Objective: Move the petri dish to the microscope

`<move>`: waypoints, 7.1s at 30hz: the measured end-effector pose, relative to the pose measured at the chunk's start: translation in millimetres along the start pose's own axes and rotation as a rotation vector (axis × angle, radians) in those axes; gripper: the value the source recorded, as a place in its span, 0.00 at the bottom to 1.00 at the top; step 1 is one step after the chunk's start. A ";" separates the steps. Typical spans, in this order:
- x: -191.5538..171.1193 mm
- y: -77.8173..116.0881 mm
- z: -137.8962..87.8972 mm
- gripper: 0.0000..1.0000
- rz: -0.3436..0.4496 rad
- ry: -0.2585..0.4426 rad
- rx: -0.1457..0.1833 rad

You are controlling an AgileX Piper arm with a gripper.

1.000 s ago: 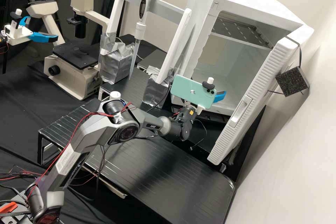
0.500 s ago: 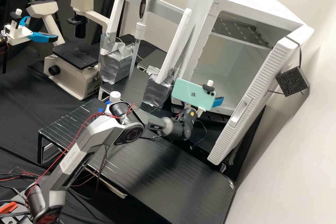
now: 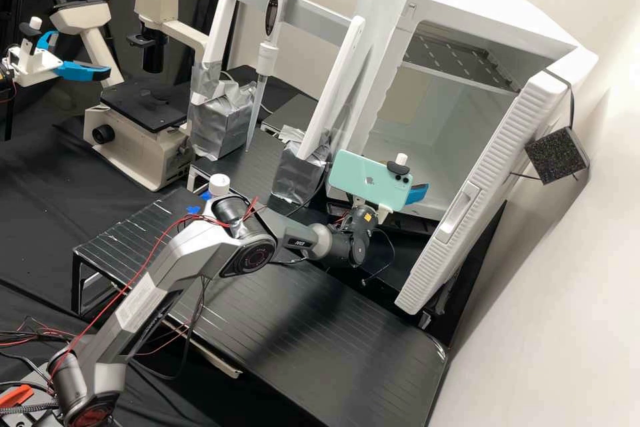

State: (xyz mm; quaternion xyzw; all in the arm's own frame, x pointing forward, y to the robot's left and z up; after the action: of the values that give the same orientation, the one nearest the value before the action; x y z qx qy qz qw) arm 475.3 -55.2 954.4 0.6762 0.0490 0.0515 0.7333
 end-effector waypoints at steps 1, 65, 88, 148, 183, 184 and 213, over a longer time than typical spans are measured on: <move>0.0 -0.3 0.3 0.00 0.000 0.000 0.001; -57.2 34.1 16.8 0.00 0.046 -0.101 0.002; -195.2 8.9 -5.2 0.00 0.116 -0.079 0.023; -196.7 -156.6 -301.4 0.00 -0.338 0.563 0.046; -106.5 -244.4 -369.7 0.00 -0.486 0.429 -0.028; -101.6 -247.5 -371.4 0.00 -0.490 0.425 -0.030; -39.9 -292.7 -364.5 0.00 -0.560 0.327 -0.018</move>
State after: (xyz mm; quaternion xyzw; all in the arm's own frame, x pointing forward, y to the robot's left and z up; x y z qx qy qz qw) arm 387.0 275.3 633.3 0.6128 0.3497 -0.0437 0.7073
